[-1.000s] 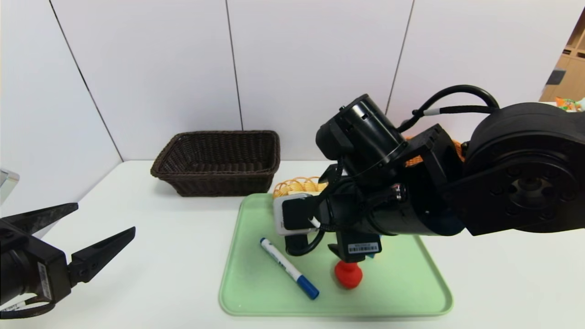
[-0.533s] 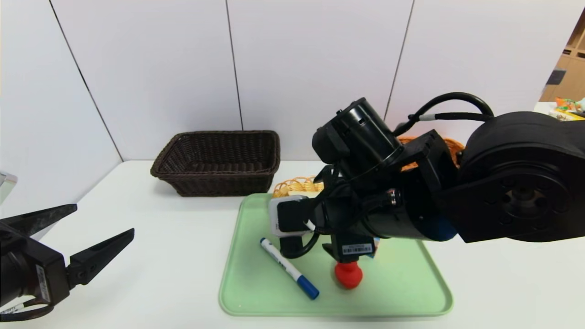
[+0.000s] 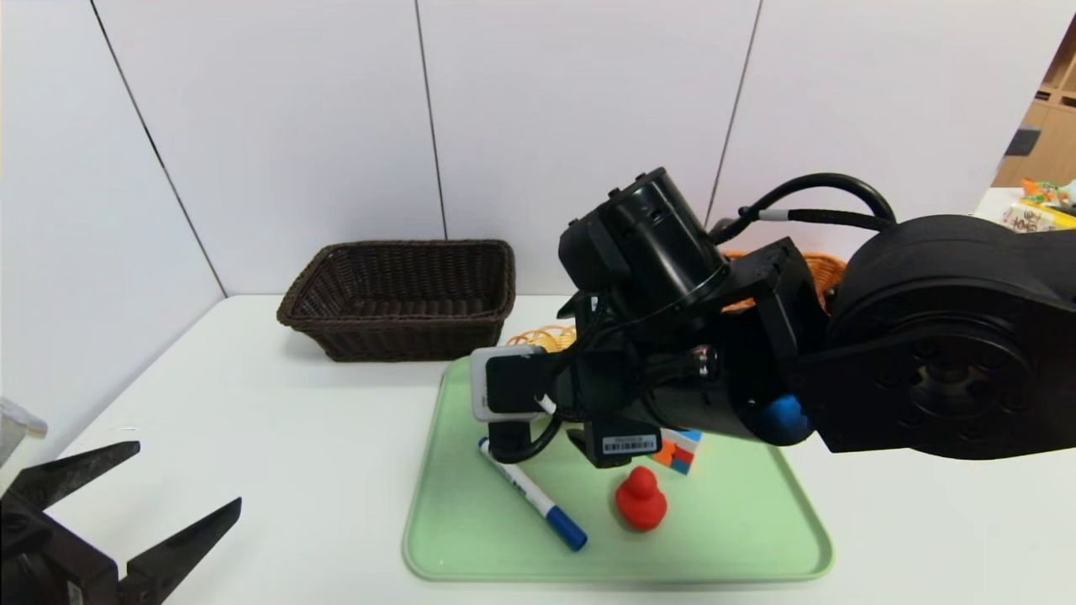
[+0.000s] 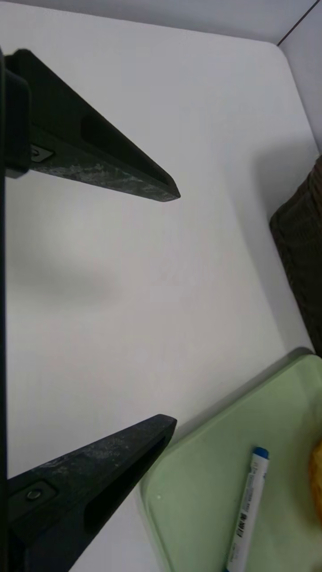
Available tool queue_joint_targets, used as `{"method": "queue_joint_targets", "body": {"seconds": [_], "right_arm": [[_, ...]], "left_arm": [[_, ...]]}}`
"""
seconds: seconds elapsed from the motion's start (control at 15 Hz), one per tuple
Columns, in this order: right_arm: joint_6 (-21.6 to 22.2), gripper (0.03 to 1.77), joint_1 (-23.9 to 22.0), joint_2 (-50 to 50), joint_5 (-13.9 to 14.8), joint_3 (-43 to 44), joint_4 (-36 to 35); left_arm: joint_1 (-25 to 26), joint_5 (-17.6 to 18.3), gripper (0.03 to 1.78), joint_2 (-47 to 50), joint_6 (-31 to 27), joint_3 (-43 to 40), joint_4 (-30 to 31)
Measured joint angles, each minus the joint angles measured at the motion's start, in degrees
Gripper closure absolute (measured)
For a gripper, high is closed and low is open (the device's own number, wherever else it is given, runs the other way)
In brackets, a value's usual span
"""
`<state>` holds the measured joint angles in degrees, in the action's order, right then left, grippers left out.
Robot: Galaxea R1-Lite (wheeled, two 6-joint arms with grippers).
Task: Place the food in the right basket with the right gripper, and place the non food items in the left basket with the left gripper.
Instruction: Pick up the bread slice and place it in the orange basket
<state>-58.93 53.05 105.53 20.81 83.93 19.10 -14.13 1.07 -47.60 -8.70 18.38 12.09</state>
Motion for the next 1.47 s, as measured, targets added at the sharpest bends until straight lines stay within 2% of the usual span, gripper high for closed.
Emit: {"method": "queue_joint_targets", "body": {"seconds": [0.6, 1.47], "right_arm": [[0.0, 0.10, -1.1, 0.7, 0.0, -3.4, -2.0], [-0.2, 0.10, -3.8, 4.5, 0.1, -2.4, -5.4]], "left_arm": [[-1.3, 0.1, 0.12, 0.6, 0.0, -0.9, 0.2], [-2.2, 0.2, 0.12, -1.2, 0.0, 0.4, 1.2]]}}
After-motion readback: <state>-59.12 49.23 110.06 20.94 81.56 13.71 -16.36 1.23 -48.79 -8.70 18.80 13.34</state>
